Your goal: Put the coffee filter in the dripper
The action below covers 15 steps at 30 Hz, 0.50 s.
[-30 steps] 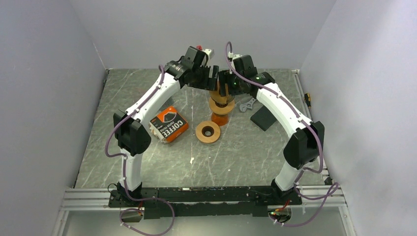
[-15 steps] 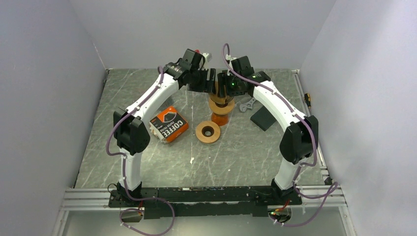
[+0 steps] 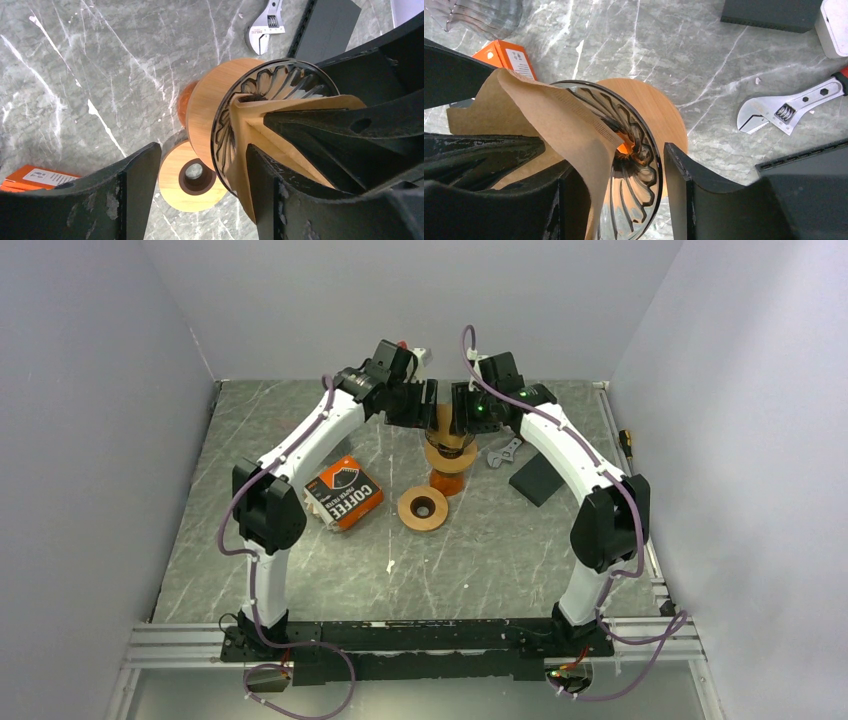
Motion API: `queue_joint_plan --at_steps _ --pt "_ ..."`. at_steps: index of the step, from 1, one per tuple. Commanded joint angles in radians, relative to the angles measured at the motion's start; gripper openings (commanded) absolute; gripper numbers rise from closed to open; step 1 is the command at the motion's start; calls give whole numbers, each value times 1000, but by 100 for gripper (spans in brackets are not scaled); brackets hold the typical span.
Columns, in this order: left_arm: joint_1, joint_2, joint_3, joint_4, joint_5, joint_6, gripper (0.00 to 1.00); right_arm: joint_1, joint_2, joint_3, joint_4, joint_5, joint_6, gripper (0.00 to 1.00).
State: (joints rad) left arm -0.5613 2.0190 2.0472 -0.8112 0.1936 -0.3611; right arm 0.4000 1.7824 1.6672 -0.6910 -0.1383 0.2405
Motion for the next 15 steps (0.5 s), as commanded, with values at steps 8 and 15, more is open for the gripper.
queue_joint_plan --at_steps 8,15 --pt "-2 56 7 21 12 3 66 -17 -11 -53 60 -16 10 51" --pt "-2 55 -1 11 -37 16 63 -25 -10 -64 60 -12 8 41"
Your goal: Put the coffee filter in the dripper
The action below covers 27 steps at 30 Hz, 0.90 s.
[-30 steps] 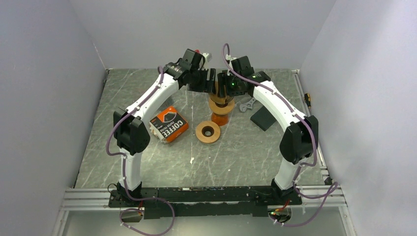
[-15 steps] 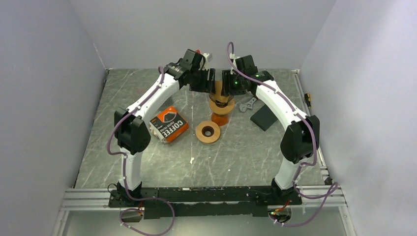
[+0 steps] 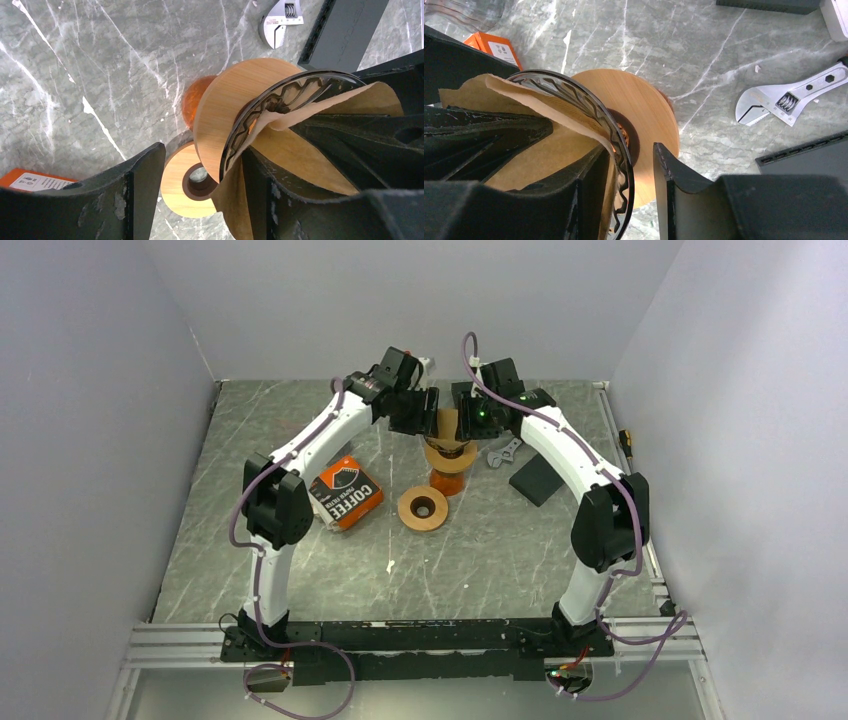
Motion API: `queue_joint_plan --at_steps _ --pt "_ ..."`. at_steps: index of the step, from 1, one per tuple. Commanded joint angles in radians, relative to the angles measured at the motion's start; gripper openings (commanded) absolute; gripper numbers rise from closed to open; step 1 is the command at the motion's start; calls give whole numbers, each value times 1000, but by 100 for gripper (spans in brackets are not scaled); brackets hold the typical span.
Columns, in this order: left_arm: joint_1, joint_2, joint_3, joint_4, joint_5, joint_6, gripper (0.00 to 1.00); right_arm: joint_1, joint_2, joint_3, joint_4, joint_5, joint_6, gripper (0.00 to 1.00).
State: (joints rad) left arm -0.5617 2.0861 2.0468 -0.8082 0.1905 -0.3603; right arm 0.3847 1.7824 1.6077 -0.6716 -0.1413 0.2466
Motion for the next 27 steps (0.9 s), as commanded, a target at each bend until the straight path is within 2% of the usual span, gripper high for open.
queue_joint_plan --at_steps 1,6,11,13,15,18,27 --pt "-2 -12 -3 7 -37 17 63 -10 -11 -7 41 -9 2 39" --pt "-3 -11 -7 9 -43 23 61 -13 -8 -18 42 -3 -1 31" --pt "-2 -10 5 4 -42 23 64 -15 -13 -15 40 -3 0 33" --pt "-3 -16 10 4 -36 23 65 -17 -20 -6 38 -11 1 36" --pt "-3 -27 11 9 -27 21 67 -20 -28 3 37 -28 5 45" --pt "-3 -47 12 19 -11 16 68 -25 -46 8 42 -54 17 54" --pt "-3 -97 7 42 33 -2 72 -32 -50 55 35 -79 23 70"
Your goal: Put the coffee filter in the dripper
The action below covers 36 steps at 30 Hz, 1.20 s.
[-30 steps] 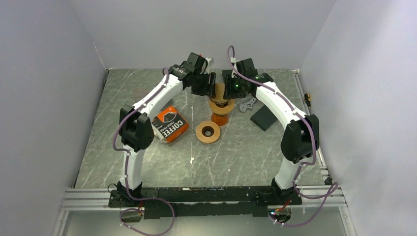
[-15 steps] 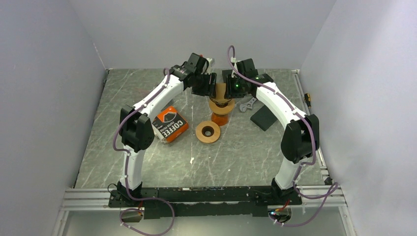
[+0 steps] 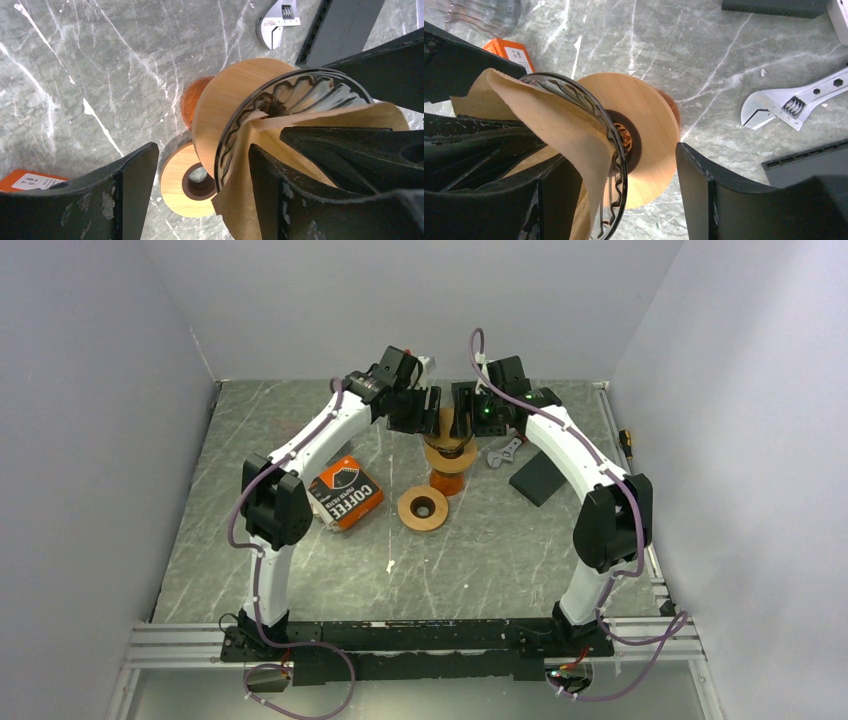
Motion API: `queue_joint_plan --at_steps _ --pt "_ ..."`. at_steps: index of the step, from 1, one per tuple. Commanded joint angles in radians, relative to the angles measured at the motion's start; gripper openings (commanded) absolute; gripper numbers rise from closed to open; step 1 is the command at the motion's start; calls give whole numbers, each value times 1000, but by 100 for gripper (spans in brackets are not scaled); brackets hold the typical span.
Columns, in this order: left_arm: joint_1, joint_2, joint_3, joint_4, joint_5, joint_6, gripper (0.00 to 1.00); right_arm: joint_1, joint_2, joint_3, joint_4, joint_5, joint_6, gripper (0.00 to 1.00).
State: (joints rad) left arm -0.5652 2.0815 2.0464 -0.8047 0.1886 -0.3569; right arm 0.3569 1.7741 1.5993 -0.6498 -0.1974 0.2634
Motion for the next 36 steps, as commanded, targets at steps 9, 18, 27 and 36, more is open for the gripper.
queue_joint_plan --at_steps 9,18,27,36 --pt "1 -92 2 43 40 -7 70 -4 -27 84 13 -13 5 69" --pt "-1 -37 31 21 31 -1 69 -15 -5 32 37 0 8 62" --pt "-1 -9 20 39 40 -1 64 -26 8 -9 59 -11 8 55" --pt "-1 13 6 39 32 8 63 -32 10 -44 68 -10 4 55"
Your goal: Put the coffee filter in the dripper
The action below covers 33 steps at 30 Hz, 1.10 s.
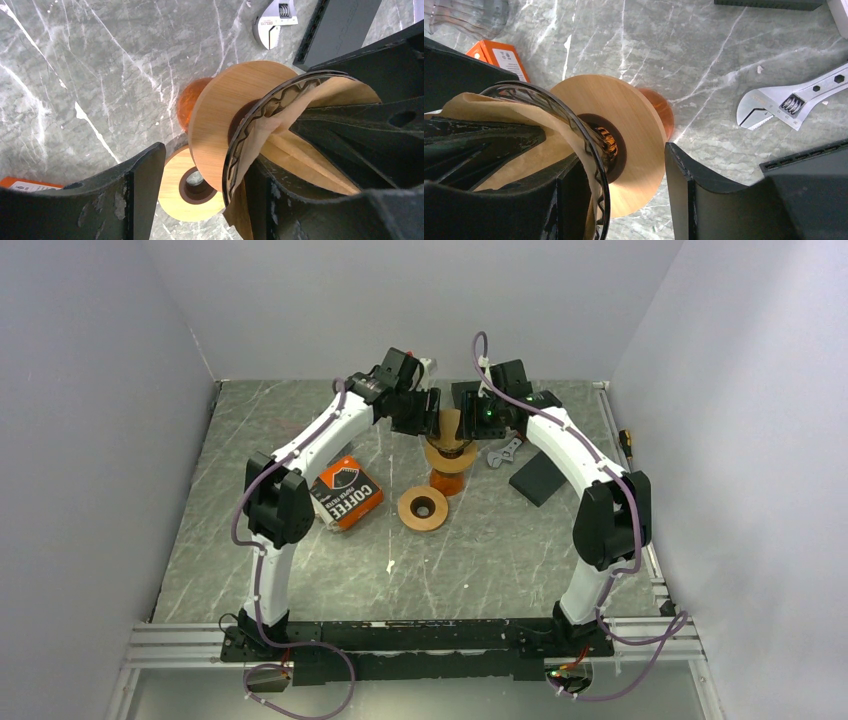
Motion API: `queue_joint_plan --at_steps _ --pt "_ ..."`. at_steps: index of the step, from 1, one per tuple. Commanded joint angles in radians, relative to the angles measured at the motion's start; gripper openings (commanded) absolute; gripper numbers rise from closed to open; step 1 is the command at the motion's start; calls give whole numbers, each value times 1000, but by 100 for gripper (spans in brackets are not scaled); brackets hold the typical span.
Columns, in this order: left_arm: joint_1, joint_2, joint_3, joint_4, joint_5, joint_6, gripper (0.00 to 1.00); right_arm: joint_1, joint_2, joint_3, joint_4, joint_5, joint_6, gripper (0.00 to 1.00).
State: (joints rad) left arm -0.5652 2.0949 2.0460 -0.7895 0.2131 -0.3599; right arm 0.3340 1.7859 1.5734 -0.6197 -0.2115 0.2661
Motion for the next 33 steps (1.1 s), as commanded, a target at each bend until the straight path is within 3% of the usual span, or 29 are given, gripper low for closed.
queue_joint_plan --at_steps 1,7,14,19,33 --pt "-1 1 7 24 7 12 63 -9 -1 -20 38 3 1 55" --pt "-1 6 9 11 -14 22 61 -9 -5 -33 41 2 1 54" --pt "-2 9 10 -20 -68 38 60 -12 -17 -33 28 17 -9 43" --pt "-2 -3 9 -14 -65 48 59 -12 -49 -27 31 -21 -23 42" --pt "-10 -29 21 0 -41 61 59 -11 -69 53 24 -88 -11 77"
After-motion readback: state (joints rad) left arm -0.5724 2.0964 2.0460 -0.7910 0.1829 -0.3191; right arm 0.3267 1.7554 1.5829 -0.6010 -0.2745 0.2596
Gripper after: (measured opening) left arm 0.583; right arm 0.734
